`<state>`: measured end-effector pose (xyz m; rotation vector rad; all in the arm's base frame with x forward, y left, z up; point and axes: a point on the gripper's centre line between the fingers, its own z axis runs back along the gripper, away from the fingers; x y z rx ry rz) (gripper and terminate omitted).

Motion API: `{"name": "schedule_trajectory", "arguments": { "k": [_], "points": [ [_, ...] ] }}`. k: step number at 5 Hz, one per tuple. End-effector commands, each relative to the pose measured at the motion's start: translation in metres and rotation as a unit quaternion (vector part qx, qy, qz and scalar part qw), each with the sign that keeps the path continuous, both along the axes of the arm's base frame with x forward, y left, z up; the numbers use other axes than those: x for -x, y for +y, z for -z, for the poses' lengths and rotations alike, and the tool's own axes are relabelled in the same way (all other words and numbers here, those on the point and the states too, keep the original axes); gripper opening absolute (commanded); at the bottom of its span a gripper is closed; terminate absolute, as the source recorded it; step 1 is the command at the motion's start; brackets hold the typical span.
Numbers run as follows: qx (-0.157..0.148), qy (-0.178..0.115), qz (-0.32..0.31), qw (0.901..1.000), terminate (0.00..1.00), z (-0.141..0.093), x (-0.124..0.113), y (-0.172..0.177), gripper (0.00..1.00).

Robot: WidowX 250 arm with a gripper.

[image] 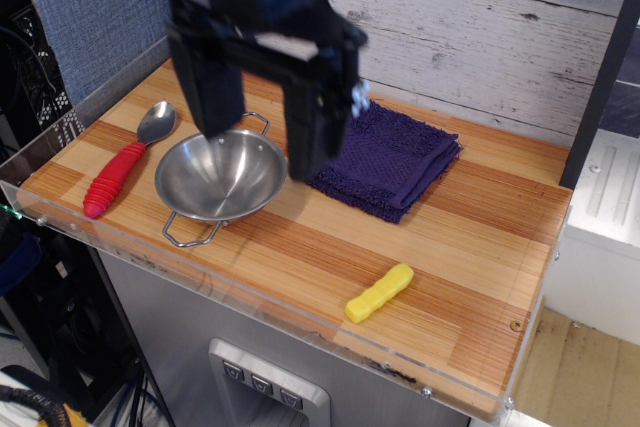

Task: Put the yellow squash inside the colander.

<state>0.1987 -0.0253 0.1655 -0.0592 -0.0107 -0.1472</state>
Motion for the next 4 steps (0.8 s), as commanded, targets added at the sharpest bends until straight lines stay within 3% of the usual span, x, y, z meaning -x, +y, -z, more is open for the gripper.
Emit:
{"name": "schedule_trajectory", "arguments": {
  "k": [1, 2, 4],
  "points": [
    [-0.005, -0.015, -0.023, 0.9996, 0.00, 0.066, -0.023, -0.006, 1.00],
    [-0.015, -0.002, -0.032, 0.9994, 0.00, 0.088, -0.038, -0.001, 1.00],
    [-0.035, 0.014, -0.023, 0.9990, 0.00, 0.107, -0.049, -0.004, 1.00]
  ]
}}
